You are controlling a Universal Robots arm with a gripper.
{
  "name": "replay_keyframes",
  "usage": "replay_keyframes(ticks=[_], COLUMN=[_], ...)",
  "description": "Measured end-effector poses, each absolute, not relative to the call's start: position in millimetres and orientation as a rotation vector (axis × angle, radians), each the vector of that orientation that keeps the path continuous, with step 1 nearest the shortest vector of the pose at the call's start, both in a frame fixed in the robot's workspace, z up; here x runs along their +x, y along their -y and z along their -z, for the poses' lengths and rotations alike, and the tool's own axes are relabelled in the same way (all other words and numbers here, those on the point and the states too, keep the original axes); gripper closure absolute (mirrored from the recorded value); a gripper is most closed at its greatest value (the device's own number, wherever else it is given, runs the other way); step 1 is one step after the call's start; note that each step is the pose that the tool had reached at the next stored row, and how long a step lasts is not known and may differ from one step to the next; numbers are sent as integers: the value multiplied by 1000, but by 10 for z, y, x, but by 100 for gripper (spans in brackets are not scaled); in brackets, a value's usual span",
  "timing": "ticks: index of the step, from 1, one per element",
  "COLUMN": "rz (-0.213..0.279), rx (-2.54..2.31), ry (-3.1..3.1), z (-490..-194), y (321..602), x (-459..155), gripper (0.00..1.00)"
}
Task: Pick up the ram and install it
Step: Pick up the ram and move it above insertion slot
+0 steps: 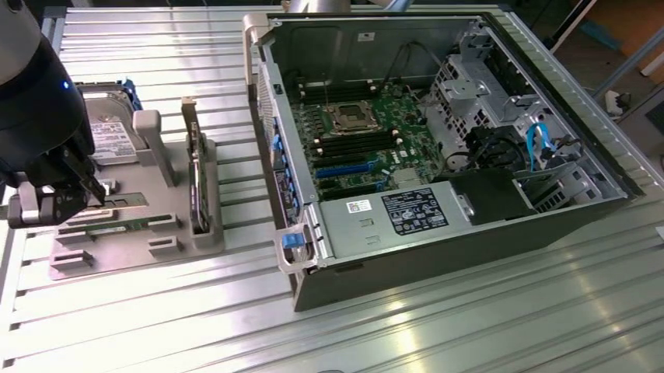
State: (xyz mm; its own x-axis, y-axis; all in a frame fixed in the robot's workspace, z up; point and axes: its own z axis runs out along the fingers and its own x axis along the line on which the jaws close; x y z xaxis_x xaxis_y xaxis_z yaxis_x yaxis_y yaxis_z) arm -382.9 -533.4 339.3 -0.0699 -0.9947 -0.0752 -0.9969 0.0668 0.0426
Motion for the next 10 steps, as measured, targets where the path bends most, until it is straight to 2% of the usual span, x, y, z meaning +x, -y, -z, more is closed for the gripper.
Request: replay_keyframes(ticks=[10], rz=[-129], rx=[-2125], ry=[-2275], z=[-3523], y=[5334], x=[-3829], gripper=[88])
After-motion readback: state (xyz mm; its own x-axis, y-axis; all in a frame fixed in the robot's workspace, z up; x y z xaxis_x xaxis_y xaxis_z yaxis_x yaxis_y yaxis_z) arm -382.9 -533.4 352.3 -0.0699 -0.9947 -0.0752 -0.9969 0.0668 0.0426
